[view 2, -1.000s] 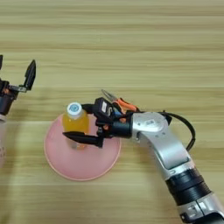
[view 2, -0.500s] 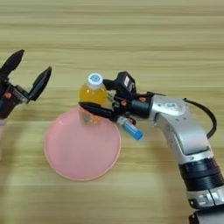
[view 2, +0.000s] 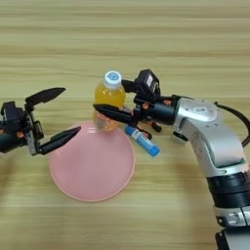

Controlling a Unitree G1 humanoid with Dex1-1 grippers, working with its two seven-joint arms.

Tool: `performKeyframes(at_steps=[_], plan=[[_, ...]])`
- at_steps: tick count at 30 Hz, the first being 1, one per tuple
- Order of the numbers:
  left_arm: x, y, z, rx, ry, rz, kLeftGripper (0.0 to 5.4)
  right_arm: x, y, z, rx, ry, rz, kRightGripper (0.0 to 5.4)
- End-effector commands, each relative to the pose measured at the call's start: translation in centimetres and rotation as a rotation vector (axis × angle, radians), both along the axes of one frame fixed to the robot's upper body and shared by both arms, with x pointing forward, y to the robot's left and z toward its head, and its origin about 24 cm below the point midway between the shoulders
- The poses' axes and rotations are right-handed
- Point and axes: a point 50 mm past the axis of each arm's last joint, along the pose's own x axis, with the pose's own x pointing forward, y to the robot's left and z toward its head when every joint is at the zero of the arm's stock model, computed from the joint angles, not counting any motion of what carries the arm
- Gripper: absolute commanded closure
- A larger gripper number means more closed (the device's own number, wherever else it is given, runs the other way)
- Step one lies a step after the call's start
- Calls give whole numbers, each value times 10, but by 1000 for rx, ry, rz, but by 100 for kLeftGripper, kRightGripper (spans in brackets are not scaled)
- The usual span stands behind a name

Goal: Move the objects on the table

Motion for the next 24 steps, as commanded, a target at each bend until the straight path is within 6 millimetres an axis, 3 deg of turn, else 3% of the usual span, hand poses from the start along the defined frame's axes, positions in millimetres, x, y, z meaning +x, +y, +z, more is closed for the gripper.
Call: performKeyframes(at_steps=[1,11,24], plan=[[-2,-7,0,44,-10,-44,0,-3,5,20,20,-61,29,183],[-2,-20,0,52,-18,-83,0,-18,23,29,27,-77,109,183],[-4,-25,0,60,-29,-99,0,-32,36,23,27,-54,175,183]])
